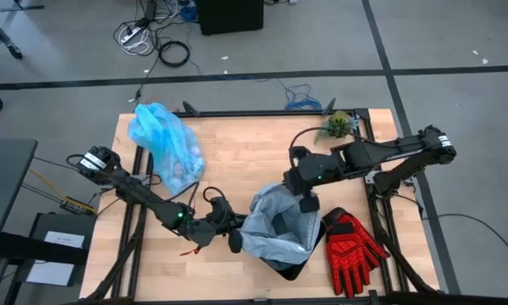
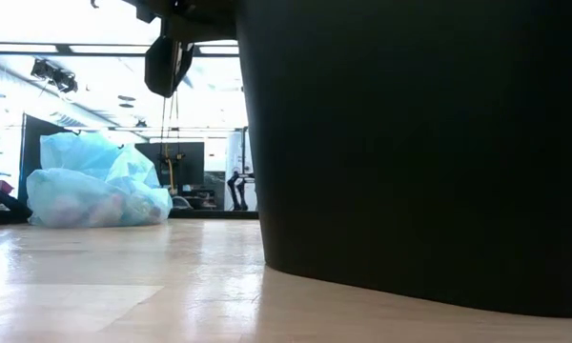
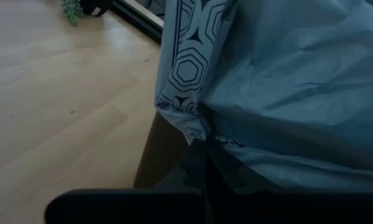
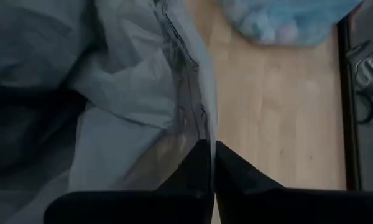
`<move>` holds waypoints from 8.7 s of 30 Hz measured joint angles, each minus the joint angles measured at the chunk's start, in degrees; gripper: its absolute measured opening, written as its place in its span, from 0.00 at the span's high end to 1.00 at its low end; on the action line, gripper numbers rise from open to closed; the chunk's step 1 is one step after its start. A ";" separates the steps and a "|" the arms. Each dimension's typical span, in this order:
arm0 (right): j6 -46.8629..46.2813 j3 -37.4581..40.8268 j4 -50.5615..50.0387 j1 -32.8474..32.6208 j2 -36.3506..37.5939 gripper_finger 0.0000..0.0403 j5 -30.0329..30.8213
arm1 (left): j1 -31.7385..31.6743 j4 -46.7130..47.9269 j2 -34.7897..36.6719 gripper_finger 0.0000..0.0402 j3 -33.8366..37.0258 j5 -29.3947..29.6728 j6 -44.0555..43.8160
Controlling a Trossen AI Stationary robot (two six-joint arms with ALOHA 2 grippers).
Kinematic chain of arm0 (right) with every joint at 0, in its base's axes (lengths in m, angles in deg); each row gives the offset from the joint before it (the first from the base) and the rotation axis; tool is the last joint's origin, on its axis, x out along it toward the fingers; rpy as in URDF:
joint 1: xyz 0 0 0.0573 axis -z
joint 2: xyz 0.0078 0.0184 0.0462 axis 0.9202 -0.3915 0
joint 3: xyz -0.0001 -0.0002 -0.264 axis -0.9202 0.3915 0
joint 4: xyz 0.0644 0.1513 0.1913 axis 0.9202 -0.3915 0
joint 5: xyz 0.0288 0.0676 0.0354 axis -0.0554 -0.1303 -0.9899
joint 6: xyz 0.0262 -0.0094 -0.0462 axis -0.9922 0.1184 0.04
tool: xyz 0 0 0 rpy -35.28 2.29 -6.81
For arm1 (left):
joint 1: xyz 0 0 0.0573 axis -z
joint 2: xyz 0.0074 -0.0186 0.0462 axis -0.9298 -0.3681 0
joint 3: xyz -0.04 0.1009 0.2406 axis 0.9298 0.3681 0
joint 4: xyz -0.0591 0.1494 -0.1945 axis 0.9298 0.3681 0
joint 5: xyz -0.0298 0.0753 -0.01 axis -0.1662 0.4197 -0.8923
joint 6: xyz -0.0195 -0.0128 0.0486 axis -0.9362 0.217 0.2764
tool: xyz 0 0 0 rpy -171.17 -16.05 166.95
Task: Place trash/remove bag and relplace
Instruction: Put the gray trash bag into the trash bin
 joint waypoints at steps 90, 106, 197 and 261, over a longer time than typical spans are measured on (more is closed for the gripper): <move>-27.09 30.45 37.95 -22.13 8.87 1.00 -5.75 | 3.60 -2.34 0.02 0.99 0.02 -24.29 -5.55; -24.49 30.29 30.03 -12.72 16.50 0.95 -12.91 | 7.02 8.51 8.46 0.99 -0.28 -6.07 -5.35; -35.49 -1.37 -1.27 -28.25 -2.23 1.00 -9.84 | 7.59 4.38 8.67 0.99 -0.30 -21.24 0.10; -15.79 11.67 12.62 -0.39 13.78 0.65 -7.08 | 5.57 8.75 4.59 0.64 -0.30 -10.02 0.90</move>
